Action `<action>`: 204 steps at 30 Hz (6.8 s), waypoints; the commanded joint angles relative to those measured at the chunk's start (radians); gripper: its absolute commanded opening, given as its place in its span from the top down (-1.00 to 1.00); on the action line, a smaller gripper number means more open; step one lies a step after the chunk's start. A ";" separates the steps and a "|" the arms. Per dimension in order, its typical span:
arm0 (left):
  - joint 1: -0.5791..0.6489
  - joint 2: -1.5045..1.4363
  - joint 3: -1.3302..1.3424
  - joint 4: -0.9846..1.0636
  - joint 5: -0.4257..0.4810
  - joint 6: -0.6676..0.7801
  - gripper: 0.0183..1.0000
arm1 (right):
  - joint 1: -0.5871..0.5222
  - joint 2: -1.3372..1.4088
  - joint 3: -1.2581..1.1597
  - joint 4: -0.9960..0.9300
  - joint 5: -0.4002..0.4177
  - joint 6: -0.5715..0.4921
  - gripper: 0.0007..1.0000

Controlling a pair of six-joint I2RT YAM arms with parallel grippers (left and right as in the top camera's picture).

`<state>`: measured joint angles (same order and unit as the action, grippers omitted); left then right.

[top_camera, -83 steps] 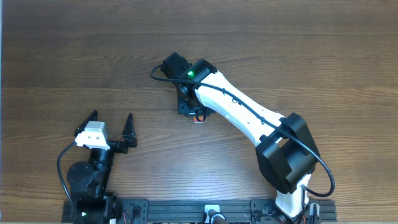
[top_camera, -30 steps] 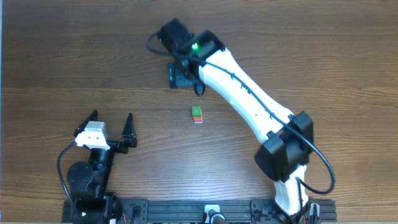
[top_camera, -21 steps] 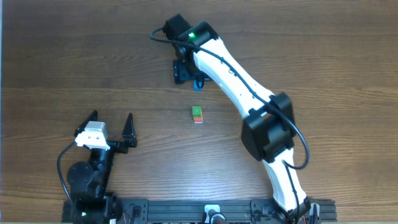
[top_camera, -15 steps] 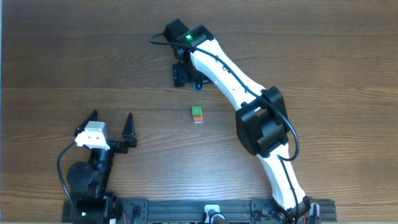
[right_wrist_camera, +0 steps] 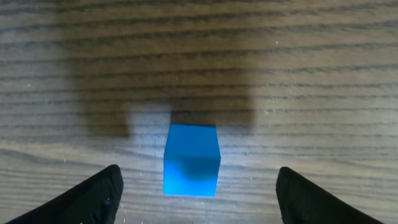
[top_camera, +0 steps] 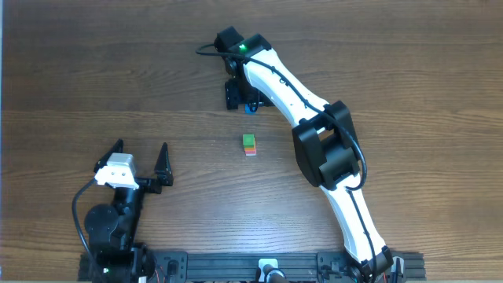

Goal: Stack Cubes

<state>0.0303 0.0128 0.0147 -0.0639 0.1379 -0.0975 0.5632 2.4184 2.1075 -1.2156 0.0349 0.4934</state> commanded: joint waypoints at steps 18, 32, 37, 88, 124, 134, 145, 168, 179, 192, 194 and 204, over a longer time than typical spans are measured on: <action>0.005 -0.007 -0.008 0.000 -0.002 0.012 -1.00 | -0.016 0.040 0.003 0.027 -0.013 -0.005 -0.26; 0.005 -0.007 -0.008 0.000 -0.002 0.012 -1.00 | -0.015 0.055 0.003 0.036 -0.020 -0.005 0.00; 0.005 -0.007 -0.008 0.000 -0.002 0.012 -1.00 | -0.014 0.055 0.003 0.038 -0.020 -0.005 0.11; 0.005 -0.007 -0.008 0.000 -0.002 0.012 -1.00 | -0.014 -0.054 0.025 0.011 -0.007 -0.009 0.61; 0.005 -0.007 -0.008 0.000 -0.002 0.012 -1.00 | 0.203 -0.442 -0.090 -0.364 0.036 0.209 0.64; 0.005 -0.007 -0.008 0.000 -0.002 0.012 -1.00 | 0.204 -0.587 -0.362 -0.148 -0.016 0.229 0.67; 0.005 -0.007 -0.008 0.000 -0.002 0.012 -1.00 | 0.201 -0.581 -0.403 -0.071 -0.019 0.228 0.66; 0.005 -0.007 -0.008 0.000 -0.002 0.012 -1.00 | 0.169 -0.496 -0.403 -0.032 -0.019 0.227 0.67; 0.005 -0.007 -0.008 0.000 -0.002 0.012 -1.00 | 0.163 -0.473 -0.403 -0.027 -0.019 0.227 0.67; 0.005 -0.007 -0.008 0.000 -0.002 0.012 -1.00 | 0.162 -0.454 -0.403 -0.021 -0.019 0.227 0.66; 0.005 -0.007 -0.008 0.000 -0.002 0.012 -1.00 | 0.162 -0.452 -0.403 -0.018 -0.019 0.224 0.66; 0.005 -0.007 -0.008 0.000 -0.002 0.012 -1.00 | 0.157 -0.452 -0.403 -0.023 -0.013 0.224 0.66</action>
<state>0.0303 0.0128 0.0147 -0.0639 0.1379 -0.0971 0.7326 1.9583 1.7088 -1.2327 0.0170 0.7078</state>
